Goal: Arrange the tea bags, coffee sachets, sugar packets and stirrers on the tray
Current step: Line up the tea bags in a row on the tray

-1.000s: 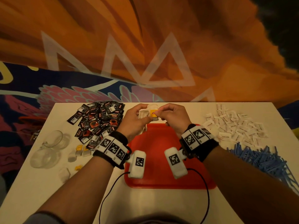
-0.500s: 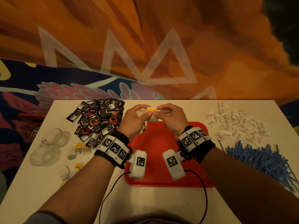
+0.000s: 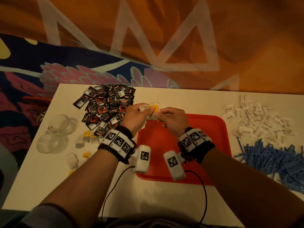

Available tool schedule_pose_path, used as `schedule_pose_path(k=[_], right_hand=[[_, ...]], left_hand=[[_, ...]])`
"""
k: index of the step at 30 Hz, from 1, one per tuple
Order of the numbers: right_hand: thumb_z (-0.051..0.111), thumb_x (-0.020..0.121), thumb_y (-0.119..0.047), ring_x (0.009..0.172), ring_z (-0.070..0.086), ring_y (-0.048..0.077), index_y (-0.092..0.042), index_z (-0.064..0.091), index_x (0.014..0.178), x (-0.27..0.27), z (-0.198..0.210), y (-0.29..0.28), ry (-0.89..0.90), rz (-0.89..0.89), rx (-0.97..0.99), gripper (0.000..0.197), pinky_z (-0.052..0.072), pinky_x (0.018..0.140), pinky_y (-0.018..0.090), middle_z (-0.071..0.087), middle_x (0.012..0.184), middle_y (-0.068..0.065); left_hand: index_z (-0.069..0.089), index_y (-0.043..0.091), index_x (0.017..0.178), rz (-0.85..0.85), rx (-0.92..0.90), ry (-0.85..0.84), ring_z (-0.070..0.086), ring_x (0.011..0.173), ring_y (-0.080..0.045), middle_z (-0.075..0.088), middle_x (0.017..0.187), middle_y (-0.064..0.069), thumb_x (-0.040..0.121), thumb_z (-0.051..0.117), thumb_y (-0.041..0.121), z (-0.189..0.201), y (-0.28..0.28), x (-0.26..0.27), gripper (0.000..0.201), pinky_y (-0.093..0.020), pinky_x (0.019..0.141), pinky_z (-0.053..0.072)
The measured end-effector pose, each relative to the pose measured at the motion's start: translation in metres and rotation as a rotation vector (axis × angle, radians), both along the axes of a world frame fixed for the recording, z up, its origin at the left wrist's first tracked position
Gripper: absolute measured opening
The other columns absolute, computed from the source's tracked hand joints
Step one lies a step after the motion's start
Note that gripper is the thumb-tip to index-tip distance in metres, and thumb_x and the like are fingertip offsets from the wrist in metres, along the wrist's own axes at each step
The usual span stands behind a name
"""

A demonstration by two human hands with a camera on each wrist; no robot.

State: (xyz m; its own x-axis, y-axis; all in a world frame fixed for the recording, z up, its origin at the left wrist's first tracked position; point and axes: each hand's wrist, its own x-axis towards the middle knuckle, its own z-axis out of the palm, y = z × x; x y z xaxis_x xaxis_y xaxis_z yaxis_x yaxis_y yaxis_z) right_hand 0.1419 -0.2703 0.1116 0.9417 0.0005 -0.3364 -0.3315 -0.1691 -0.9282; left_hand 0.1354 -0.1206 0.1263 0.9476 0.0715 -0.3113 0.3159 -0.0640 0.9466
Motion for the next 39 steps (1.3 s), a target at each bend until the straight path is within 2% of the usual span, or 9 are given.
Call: schedule_pose_path(k=[3,8,12,17,19,24,29,34,39], right_hand=[[0.076,0.081,-0.021,0.071,0.065,0.011,-0.015,0.073,0.088,0.003,-0.016,0.011,0.056,-0.006,-0.017,0.009,0.051,0.058,0.025,0.071,0.078,0.001],[0.079,0.075,-0.030,0.074,0.060,0.015,-0.029,0.072,0.072,0.010,-0.056,0.032,0.136,-0.011,-0.119,0.008,0.051,0.073,0.037,0.068,0.072,-0.008],[0.077,0.079,-0.029,0.081,0.062,0.012,-0.026,0.075,0.088,0.021,-0.092,0.046,0.272,-0.063,-0.207,0.010,0.043,0.060,0.018,0.071,0.088,-0.006],[0.069,0.088,-0.030,0.079,0.057,0.014,-0.023,0.075,0.104,0.035,-0.109,0.053,0.370,-0.041,-0.338,0.018,0.046,0.067,0.023,0.065,0.093,-0.004],[0.068,0.089,-0.030,0.079,0.057,0.015,-0.022,0.075,0.105,0.040,-0.115,0.055,0.391,-0.044,-0.349,0.019,0.047,0.070,0.024,0.066,0.095,-0.002],[0.067,0.090,-0.031,0.079,0.059,0.018,-0.020,0.075,0.106,0.046,-0.122,0.058,0.417,-0.021,-0.368,0.021,0.055,0.079,0.031,0.070,0.105,0.003],[0.066,0.091,-0.031,0.081,0.058,0.018,-0.018,0.073,0.111,0.049,-0.123,0.059,0.430,-0.016,-0.416,0.024,0.046,0.070,0.025,0.069,0.112,0.005],[0.064,0.092,-0.033,0.096,0.065,0.022,-0.022,0.073,0.114,0.046,-0.117,0.056,0.427,-0.016,-0.456,0.026,0.047,0.073,0.024,0.070,0.115,0.003],[0.060,0.093,-0.033,0.084,0.057,0.013,-0.029,0.069,0.119,0.037,-0.110,0.043,0.423,-0.056,-0.417,0.028,0.046,0.064,0.021,0.068,0.118,-0.002]], left_hand=[[0.069,0.005,0.093,-0.004,0.025,0.037,0.045,0.039,0.002,0.056,0.050,0.013,0.095,0.064,0.009,-0.015,0.011,0.004,0.007,-0.016,0.043,0.035],[0.074,0.012,0.096,0.013,0.073,0.151,0.057,0.054,0.000,0.070,0.075,0.003,0.092,0.070,0.022,-0.051,0.029,0.009,0.012,-0.023,0.056,0.044],[0.075,0.013,0.093,0.099,0.078,0.291,0.066,0.075,-0.009,0.074,0.088,0.001,0.093,0.069,0.024,-0.075,0.048,0.010,0.012,-0.026,0.065,0.046],[0.073,0.016,0.088,0.149,0.029,0.354,0.052,0.045,-0.006,0.073,0.085,-0.002,0.095,0.067,0.021,-0.095,0.075,0.004,0.010,-0.022,0.046,0.039],[0.073,0.015,0.089,0.162,0.007,0.380,0.051,0.049,-0.011,0.072,0.082,-0.002,0.095,0.066,0.022,-0.100,0.084,0.004,0.012,-0.021,0.043,0.036],[0.074,0.016,0.095,0.170,-0.019,0.381,0.061,0.073,-0.014,0.072,0.088,-0.004,0.096,0.063,0.020,-0.102,0.096,0.006,0.012,-0.025,0.051,0.039],[0.073,0.009,0.099,0.173,-0.030,0.407,0.056,0.063,-0.013,0.071,0.089,-0.006,0.096,0.065,0.022,-0.103,0.096,0.004,0.016,-0.023,0.047,0.039],[0.071,0.004,0.101,0.200,-0.060,0.437,0.051,0.046,-0.006,0.069,0.083,-0.003,0.096,0.065,0.022,-0.104,0.090,0.002,0.019,-0.020,0.039,0.037],[0.068,0.004,0.107,0.232,-0.154,0.460,0.045,0.051,-0.010,0.065,0.083,-0.003,0.098,0.061,0.024,-0.093,0.078,-0.002,0.022,-0.017,0.032,0.030]])
